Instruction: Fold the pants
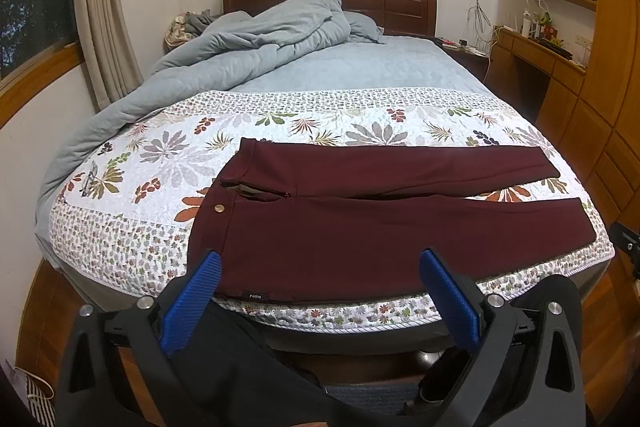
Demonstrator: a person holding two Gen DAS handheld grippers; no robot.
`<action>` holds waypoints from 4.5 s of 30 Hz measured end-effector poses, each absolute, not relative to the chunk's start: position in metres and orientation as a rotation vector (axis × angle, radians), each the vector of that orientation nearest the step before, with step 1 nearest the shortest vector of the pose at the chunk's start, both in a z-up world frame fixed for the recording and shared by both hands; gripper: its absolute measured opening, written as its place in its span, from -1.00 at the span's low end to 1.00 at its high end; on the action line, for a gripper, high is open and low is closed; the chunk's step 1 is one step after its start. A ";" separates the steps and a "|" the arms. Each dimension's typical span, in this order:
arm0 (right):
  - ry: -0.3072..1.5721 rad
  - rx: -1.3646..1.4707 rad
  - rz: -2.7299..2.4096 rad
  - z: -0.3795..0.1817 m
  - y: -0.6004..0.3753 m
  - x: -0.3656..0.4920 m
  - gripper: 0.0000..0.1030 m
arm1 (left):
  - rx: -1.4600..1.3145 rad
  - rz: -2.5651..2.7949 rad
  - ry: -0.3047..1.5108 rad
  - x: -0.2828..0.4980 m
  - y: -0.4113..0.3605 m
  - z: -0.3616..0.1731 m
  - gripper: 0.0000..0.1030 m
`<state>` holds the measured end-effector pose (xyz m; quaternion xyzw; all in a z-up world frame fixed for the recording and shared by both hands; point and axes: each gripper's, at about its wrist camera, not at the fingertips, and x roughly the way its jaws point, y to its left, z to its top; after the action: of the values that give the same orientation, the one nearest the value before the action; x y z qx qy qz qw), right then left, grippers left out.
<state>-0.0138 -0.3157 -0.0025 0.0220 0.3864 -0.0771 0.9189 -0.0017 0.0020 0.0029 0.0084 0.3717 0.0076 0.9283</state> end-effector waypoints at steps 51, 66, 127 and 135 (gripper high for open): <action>0.732 0.017 -0.064 -0.031 -0.343 0.069 0.96 | -0.052 -0.441 1.106 0.096 0.106 -0.078 0.93; 0.916 0.175 -0.114 -0.102 -0.400 0.093 0.96 | -0.566 -0.128 1.426 0.156 0.261 -0.215 0.93; 1.019 0.542 -0.238 -0.156 -0.661 0.178 0.35 | -0.331 -0.194 1.359 0.275 0.246 -0.176 0.55; 1.060 0.551 -0.113 -0.146 -0.648 0.297 0.59 | -0.226 -0.316 1.177 0.427 0.235 -0.133 0.93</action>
<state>0.2975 -0.6482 -0.1464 0.2591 0.4987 -0.0531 0.8254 0.4268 0.2347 -0.1326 -0.1061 0.5517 -0.1481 0.8139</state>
